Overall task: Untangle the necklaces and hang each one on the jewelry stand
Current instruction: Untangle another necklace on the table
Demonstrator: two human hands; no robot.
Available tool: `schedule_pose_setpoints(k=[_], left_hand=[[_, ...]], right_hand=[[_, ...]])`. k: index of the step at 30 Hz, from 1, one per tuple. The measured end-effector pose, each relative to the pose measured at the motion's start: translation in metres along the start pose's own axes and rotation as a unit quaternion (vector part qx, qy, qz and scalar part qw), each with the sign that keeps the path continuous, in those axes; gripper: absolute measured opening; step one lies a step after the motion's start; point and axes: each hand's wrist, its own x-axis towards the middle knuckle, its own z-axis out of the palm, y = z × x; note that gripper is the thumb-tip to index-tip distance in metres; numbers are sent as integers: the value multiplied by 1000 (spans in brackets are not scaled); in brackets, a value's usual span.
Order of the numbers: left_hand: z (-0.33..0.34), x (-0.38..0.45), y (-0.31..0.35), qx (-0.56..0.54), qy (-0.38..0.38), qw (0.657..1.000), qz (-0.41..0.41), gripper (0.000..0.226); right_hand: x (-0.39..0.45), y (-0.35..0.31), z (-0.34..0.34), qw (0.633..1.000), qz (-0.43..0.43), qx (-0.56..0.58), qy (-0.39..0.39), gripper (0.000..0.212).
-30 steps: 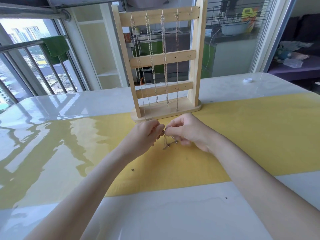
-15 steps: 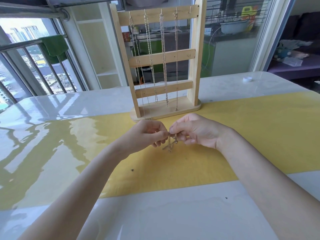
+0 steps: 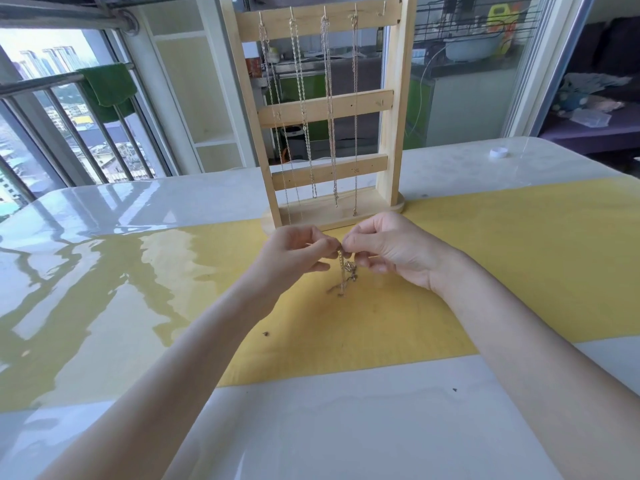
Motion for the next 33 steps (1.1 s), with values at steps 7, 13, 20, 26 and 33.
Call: schedule_pose_setpoints(k=[7, 13, 20, 26, 33], left_hand=[[1, -2, 5, -73, 33, 997, 17, 18], [5, -4, 11, -61, -16, 998, -27, 19], [2, -9, 16, -17, -12, 1000, -2, 20], [1, -9, 17, -21, -12, 1000, -2, 23], [3, -10, 16, -12, -24, 1000, -13, 24]], right_hand=[[-1, -9, 7, 996, -44, -16, 75, 14], [0, -9, 6, 994, -61, 58, 74, 16], [0, -9, 4, 991, -59, 44, 115, 15], [1, -8, 0, 993, -88, 16, 76, 7], [1, -5, 7, 993, -83, -48, 68, 5]])
